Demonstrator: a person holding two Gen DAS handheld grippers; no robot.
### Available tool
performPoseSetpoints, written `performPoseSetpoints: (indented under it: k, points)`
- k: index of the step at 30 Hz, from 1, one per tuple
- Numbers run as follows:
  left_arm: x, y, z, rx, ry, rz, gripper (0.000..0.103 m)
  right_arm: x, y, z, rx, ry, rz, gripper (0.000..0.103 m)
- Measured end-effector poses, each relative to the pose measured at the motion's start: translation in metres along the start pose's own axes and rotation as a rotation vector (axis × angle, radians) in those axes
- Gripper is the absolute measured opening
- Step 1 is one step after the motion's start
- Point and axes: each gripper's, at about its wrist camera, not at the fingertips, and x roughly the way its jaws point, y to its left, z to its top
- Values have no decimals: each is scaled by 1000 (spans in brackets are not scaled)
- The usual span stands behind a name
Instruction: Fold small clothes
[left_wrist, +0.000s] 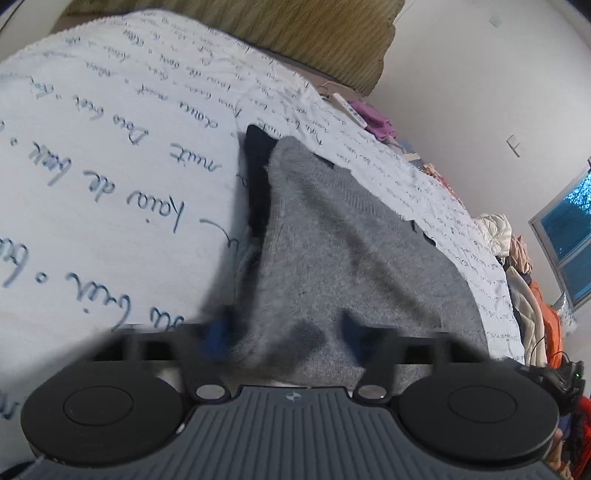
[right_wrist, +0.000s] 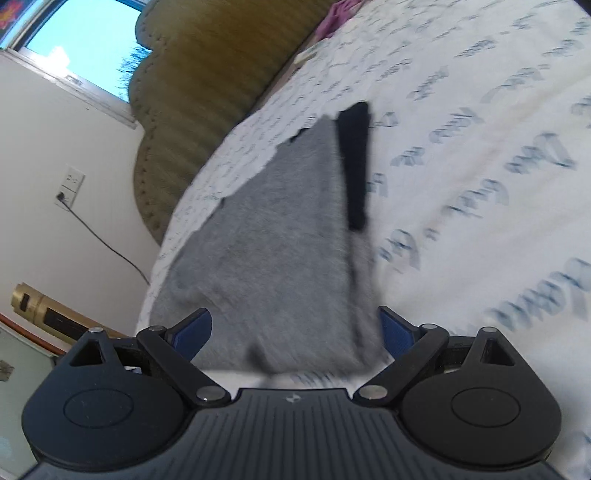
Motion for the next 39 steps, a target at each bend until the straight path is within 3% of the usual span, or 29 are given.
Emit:
performPoseSetpoints:
  k: [1,2,3,7,10,13,17,19,22,23,24,26,28,32,34,35,36,38,39]
  points:
    - [3,2,-1,-22,17,4,12,6,1,4,-4,4,-29,52]
    - [4,6,-3,-52,25,0,9,13,1,5,-5,8,-66,16]
    - [2,7,-6,-67,10,-9,8,18,-1,5,-9,16,-81,9]
    - [-14,-8,-15,-22,-39,30,8,9,1,2,-39,-8,-84,8]
    - [-28,-17,-20,-39,-51,34,8,-9,7,5,-73,-35,-88,7]
    - [-42,-25,-29,-75,-33,11,7,-27,10,11,-101,-8,-65,6]
    - [-58,-39,-47,-63,-18,-16,7,-54,9,15,-167,-1,-136,5]
    - [-55,-39,-49,-47,-18,36,8,-60,5,17,-191,-18,-214,5]
    - [-46,-38,-44,-6,-56,110,10,-61,-6,20,-116,-19,-166,10]
    - [-43,-35,-42,-25,-53,111,10,-60,-7,19,-96,-17,-156,29]
    - [-40,-33,-41,-46,-45,101,11,-59,-7,16,-81,-14,-140,57]
    - [-37,-29,-42,-69,-41,81,20,-57,-9,9,-39,-12,-58,94]
    - [-36,-27,-47,-85,-45,88,25,-52,-14,2,14,7,4,92]
    - [-34,-16,-54,-179,-59,20,46,-34,-13,-11,38,15,20,91]
    - [-30,-13,-56,-218,-71,-4,46,-25,-10,-11,72,-8,35,78]
    - [-27,-13,-54,-226,-71,-11,44,-17,-11,-9,98,-13,41,64]
    - [-25,-14,-53,-228,-70,-8,15,-10,-13,-8,117,-24,24,46]
    - [-22,-15,-51,-236,-46,9,7,3,-15,-6,89,-27,-64,13]
    - [-24,-16,-50,-229,-53,20,7,3,-14,-6,66,-40,-62,13]
